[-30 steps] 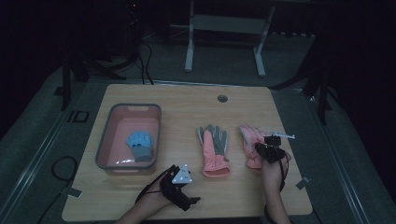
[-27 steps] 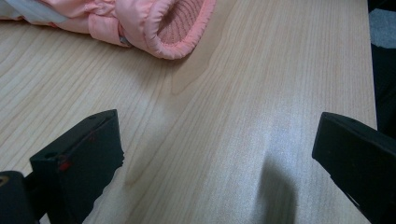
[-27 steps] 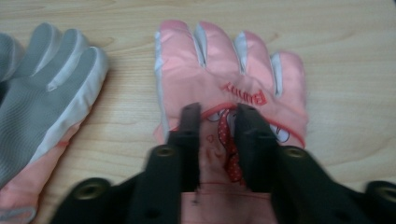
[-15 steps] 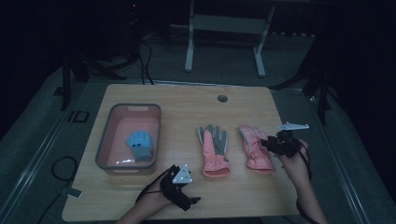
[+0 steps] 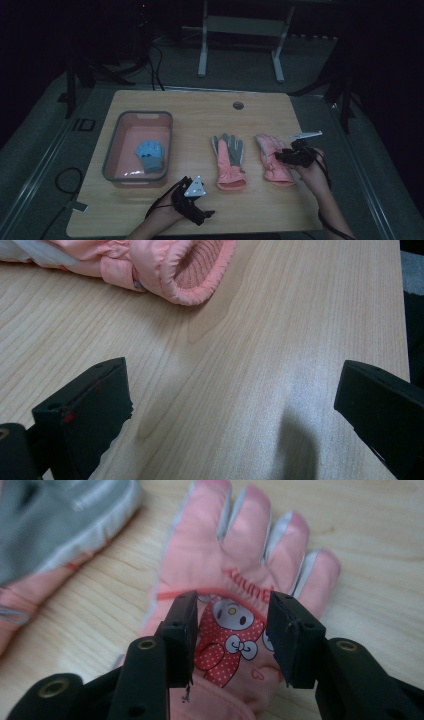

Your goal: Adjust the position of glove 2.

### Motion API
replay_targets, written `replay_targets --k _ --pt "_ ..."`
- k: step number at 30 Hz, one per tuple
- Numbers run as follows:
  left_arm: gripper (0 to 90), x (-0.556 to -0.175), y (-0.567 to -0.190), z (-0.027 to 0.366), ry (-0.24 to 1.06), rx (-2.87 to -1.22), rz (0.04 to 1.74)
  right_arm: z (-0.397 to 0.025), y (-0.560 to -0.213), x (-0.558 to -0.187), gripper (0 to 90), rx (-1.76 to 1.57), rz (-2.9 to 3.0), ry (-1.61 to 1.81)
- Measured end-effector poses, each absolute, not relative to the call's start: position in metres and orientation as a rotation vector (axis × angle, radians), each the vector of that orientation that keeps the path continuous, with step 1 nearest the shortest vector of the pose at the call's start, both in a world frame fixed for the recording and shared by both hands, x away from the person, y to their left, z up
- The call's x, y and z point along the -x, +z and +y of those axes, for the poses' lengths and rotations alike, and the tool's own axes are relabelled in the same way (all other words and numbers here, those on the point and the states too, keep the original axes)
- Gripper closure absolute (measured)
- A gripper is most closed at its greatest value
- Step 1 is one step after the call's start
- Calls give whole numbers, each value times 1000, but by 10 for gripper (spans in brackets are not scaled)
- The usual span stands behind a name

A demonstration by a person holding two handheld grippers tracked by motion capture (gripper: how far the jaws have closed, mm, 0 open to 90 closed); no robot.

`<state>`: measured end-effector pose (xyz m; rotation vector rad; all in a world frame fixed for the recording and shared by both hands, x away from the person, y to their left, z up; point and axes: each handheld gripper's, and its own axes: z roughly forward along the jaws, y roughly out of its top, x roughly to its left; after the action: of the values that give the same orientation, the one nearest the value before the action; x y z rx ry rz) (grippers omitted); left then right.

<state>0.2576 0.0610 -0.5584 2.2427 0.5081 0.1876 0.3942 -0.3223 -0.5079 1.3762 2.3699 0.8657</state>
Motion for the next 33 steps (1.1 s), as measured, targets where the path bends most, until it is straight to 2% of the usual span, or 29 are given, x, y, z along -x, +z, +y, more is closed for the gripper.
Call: replay_targets --k 3,9,11,17,25,33 --pt "19 -257 -558 61 189 -2242 507 -321 -519 -397 596 -1391 2388 868" --pt "19 -257 -559 60 189 -2248 504 -312 -525 -389 839 -1384 2360 872" --pt "19 -257 -559 60 188 -2247 504 -310 -523 -385 879 -1390 2322 875" --pt "19 -257 -558 60 191 -2248 506 -302 -489 -371 893 -1399 2200 882" --pt "19 -257 -558 61 193 -2246 509 -258 -438 -356 894 -1383 2136 925" --pt "19 -258 -557 62 204 -2243 520 -208 -426 -337 893 -1374 2169 1021"
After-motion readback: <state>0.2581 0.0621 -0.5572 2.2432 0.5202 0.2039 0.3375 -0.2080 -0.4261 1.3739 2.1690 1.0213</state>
